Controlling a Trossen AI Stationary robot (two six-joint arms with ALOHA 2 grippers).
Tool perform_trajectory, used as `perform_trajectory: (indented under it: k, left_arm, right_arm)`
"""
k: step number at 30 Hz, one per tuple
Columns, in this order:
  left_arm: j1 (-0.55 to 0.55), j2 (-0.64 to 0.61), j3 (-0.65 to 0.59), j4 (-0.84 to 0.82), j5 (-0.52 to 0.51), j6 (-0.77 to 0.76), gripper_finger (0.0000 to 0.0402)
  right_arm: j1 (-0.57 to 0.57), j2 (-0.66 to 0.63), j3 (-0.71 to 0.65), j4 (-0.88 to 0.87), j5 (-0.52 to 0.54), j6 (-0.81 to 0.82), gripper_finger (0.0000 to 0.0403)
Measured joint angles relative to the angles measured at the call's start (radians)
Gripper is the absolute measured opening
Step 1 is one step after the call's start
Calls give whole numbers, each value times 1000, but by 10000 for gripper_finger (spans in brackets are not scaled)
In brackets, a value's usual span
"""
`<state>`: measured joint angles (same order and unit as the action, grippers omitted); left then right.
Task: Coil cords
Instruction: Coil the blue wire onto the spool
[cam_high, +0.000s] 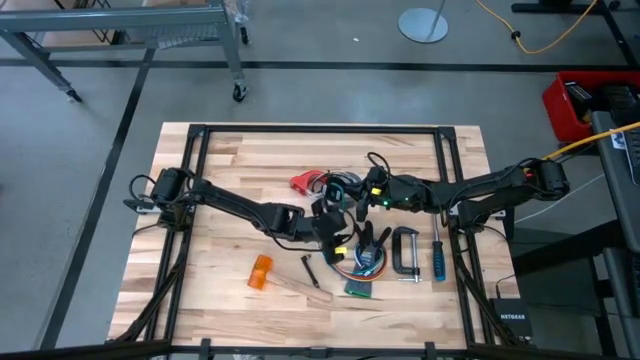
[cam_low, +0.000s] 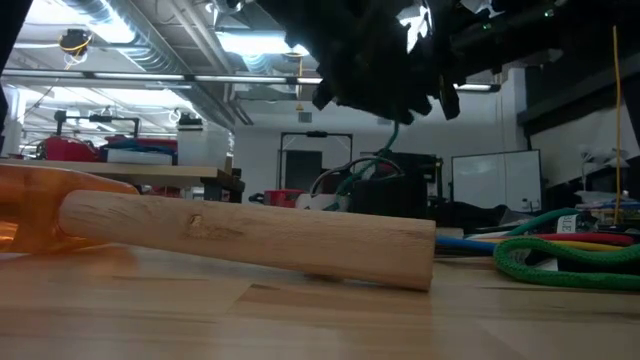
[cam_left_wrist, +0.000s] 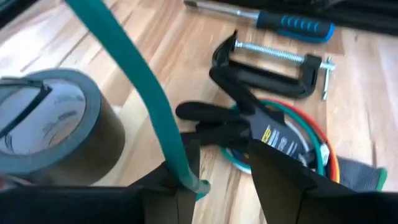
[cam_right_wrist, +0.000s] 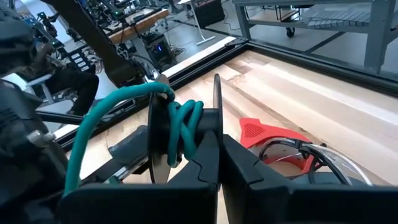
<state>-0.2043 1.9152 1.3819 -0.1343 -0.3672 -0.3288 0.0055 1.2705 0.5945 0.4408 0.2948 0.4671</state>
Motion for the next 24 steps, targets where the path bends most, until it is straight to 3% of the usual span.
perform_trajectory:
  k: [6,24]
  left_arm:
    - [0,0,0,-69,-2,-5,136]
    - [-1,-30,0,-53,-75,-12,137]
  right_arm:
    - [0,-12,0,-20,0,-1,4]
    - [0,-71,0,-147,0,-5,4]
